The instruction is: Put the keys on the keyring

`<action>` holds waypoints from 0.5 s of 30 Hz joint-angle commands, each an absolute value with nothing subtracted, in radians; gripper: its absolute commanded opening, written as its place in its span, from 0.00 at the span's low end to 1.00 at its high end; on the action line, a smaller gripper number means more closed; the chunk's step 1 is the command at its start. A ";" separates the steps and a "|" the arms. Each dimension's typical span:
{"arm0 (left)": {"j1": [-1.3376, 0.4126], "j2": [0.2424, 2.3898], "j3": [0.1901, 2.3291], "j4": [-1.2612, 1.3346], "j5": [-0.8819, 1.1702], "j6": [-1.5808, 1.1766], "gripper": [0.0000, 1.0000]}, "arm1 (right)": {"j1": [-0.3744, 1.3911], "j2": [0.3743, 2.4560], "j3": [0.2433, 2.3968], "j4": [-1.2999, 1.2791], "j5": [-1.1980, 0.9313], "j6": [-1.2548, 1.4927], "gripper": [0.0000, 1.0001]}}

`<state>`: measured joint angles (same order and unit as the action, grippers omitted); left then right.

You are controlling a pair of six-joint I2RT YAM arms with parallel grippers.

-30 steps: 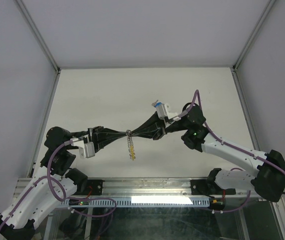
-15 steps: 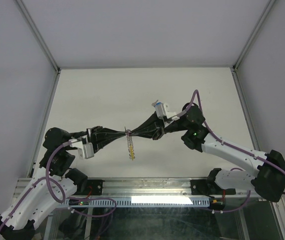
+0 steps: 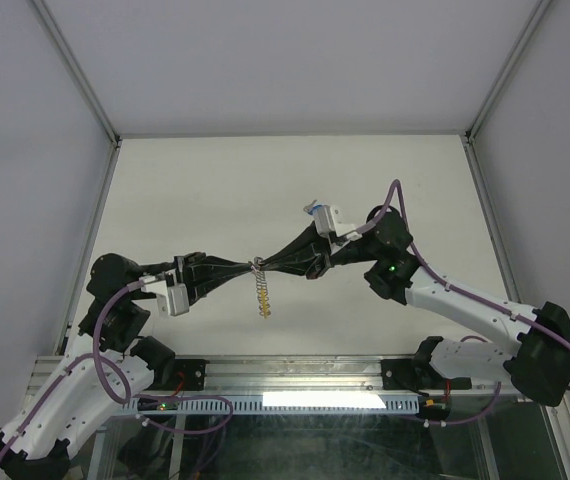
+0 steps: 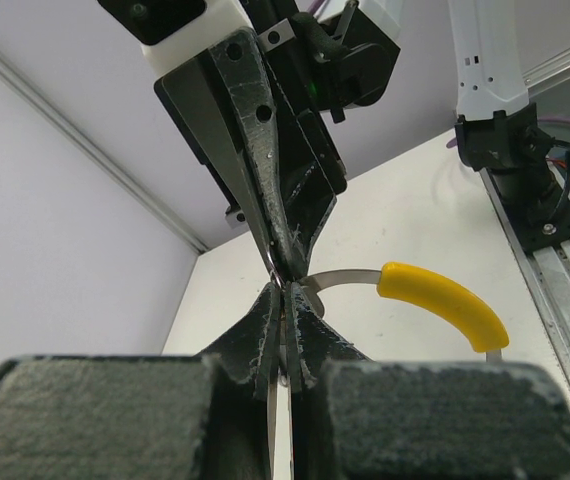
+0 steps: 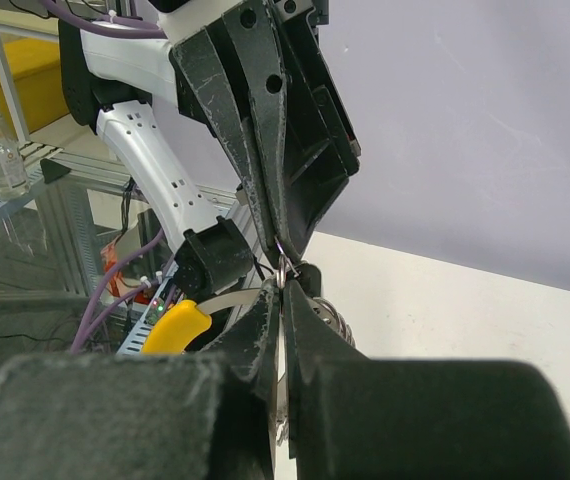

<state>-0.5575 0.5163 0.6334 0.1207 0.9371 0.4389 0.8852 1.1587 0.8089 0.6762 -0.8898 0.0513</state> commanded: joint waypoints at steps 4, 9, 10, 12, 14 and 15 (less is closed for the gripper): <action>-0.566 0.538 0.690 0.074 0.979 0.476 0.00 | 0.876 1.120 0.820 0.742 -0.853 0.052 0.00; -0.566 0.541 0.696 0.064 1.001 0.485 0.00 | 0.873 1.119 0.821 0.735 -0.843 0.052 0.00; -0.566 0.541 0.698 0.062 1.004 0.489 0.00 | 0.871 1.119 0.821 0.732 -0.840 0.052 0.00; -0.565 0.540 0.701 0.053 1.004 0.497 0.00 | 0.870 1.118 0.819 0.729 -0.835 0.053 0.00; -0.566 0.540 0.705 0.040 1.007 0.506 0.00 | 0.868 1.117 0.819 0.727 -0.826 0.053 0.00; -0.566 0.540 0.706 0.038 1.010 0.511 0.00 | 0.867 1.115 0.819 0.725 -0.821 0.054 0.00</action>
<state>-0.5575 0.5373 0.6632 0.0570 0.9531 0.4770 0.8791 1.1542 0.8074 0.6765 -0.8787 0.0521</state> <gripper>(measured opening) 0.003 0.009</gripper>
